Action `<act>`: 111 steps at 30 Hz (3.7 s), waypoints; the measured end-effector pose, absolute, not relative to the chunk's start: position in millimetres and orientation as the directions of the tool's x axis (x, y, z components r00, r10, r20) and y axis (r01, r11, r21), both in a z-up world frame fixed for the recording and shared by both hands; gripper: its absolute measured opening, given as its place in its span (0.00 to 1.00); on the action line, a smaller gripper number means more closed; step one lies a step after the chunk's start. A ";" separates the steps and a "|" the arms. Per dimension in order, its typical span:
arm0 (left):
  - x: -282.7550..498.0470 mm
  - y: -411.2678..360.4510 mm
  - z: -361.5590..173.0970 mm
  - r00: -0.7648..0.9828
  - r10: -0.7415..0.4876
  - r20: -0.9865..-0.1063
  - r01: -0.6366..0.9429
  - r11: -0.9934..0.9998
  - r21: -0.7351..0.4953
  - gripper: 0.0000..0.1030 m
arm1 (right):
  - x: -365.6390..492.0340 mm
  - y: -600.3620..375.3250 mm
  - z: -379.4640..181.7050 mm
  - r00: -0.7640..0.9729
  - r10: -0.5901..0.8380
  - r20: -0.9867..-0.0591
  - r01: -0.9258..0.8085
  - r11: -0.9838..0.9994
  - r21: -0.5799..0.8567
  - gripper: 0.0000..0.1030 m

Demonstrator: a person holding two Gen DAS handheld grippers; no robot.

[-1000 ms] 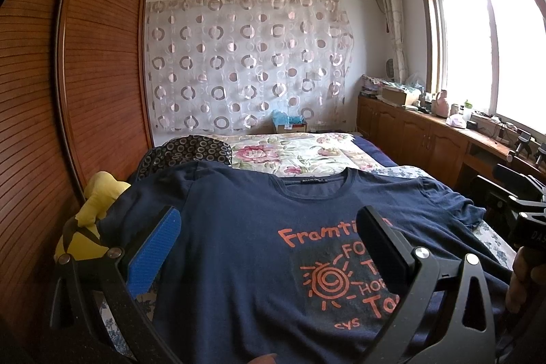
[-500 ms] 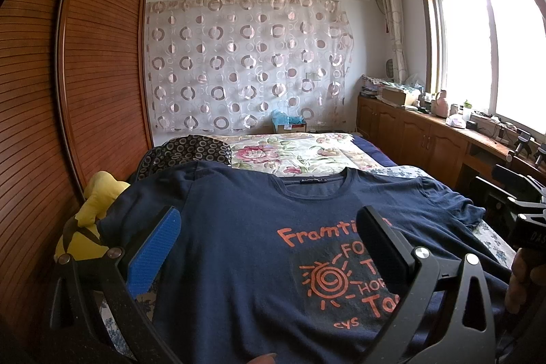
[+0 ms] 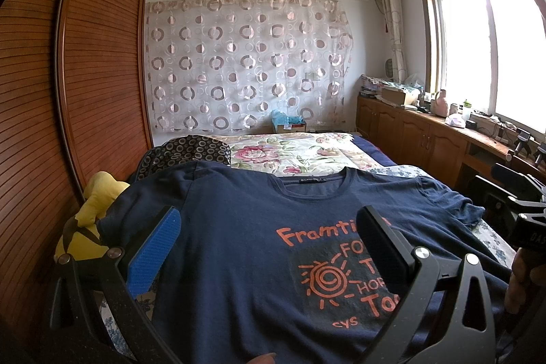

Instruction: Fold small clothes

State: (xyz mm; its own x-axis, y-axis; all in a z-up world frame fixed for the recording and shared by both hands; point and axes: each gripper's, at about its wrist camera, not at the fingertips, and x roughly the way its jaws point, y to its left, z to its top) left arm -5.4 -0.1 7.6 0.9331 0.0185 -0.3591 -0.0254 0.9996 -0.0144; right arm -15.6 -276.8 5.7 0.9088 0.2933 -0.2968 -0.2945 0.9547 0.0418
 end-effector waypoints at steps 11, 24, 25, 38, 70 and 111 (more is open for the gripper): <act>-5.9 -0.4 7.5 0.933 0.019 -0.359 -0.025 1.000 -0.013 1.00 | -15.8 -277.6 5.6 0.907 0.298 -0.298 -0.299 0.953 0.043 1.00; -6.8 27.5 4.6 0.903 0.007 -0.430 -0.025 0.999 -0.036 1.00 | -1.4 -270.2 -6.3 0.875 0.340 -0.344 -0.354 0.935 0.024 1.00; -5.4 33.4 0.4 0.897 0.009 -0.442 -0.028 0.999 -0.036 1.00 | 0.9 -269.5 -7.6 0.870 0.345 -0.352 -0.360 0.933 0.025 1.00; 1.2 87.2 -24.4 0.862 0.056 -0.503 -0.085 0.996 -0.034 1.00 | 22.0 -264.2 -2.0 0.831 0.363 -0.420 -0.406 0.914 -0.012 1.00; 52.0 203.7 -51.1 0.797 -0.016 -0.604 -0.131 0.971 -0.199 0.41 | 44.0 -248.1 1.0 0.753 0.395 -0.526 -0.493 0.868 -0.053 1.00; 48.7 189.0 -48.7 0.806 0.075 -0.587 -0.155 0.984 -0.087 0.10 | 35.4 -256.8 -2.5 0.750 0.409 -0.520 -0.489 0.872 -0.019 1.00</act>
State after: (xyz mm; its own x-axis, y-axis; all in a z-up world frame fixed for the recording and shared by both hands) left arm 48.7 189.0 -48.7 0.8059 0.0750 -0.5873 -0.1554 0.9840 -0.0875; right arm 35.4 -256.8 -2.5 0.7501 0.4092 -0.5196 -0.4892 0.8720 -0.0195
